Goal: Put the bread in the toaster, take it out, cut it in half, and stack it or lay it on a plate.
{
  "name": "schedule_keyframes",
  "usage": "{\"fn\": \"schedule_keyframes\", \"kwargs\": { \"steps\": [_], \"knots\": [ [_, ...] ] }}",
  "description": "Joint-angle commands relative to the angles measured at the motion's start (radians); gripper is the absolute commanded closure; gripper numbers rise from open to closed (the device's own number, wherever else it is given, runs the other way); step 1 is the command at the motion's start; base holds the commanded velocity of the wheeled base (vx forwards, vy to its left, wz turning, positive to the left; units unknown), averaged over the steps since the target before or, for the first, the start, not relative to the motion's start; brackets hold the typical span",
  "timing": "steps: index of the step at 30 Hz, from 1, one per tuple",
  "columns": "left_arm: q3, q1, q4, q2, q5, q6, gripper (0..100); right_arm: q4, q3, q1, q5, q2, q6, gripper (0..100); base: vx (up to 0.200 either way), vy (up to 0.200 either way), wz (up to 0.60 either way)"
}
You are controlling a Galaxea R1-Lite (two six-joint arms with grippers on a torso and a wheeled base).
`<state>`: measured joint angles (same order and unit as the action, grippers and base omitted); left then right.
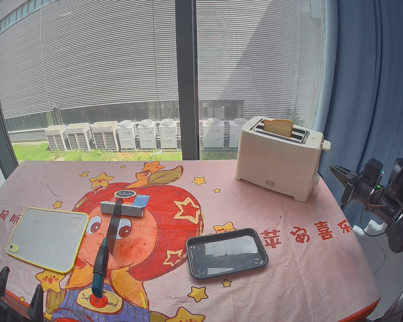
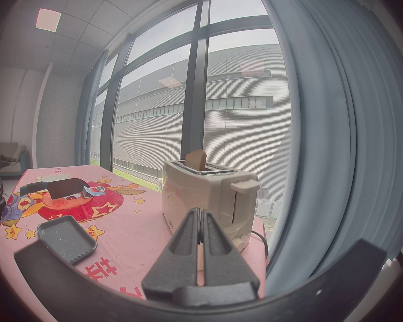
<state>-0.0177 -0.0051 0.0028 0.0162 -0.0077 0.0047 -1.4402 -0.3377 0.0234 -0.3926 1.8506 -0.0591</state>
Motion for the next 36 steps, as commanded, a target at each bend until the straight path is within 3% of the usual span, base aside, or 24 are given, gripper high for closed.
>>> {"fn": "schedule_keyframes", "kwargs": {
  "steps": [1,9,10,27,36],
  "knots": [
    [0.018,-0.001,0.000,-0.016,0.000,0.000,0,0.000,-0.001,0.004,0.000,-0.041,0.001,100,0.000,0.000,0.00],
    [0.018,0.001,0.000,-0.016,0.000,0.000,0,0.000,0.003,0.013,0.001,-0.062,0.001,100,0.000,0.000,0.00],
    [0.018,0.001,0.000,-0.016,0.000,0.000,0,0.001,0.006,0.013,0.001,-0.064,0.001,0,0.000,0.000,0.00],
    [0.018,-0.001,0.000,-0.016,0.000,0.001,0,0.001,0.031,0.038,0.001,-0.168,0.082,0,0.000,0.000,0.00],
    [0.018,-0.001,0.000,-0.016,0.000,0.000,0,-0.017,0.126,0.067,0.001,-0.347,0.295,0,0.000,0.000,0.00]
  ]
}}
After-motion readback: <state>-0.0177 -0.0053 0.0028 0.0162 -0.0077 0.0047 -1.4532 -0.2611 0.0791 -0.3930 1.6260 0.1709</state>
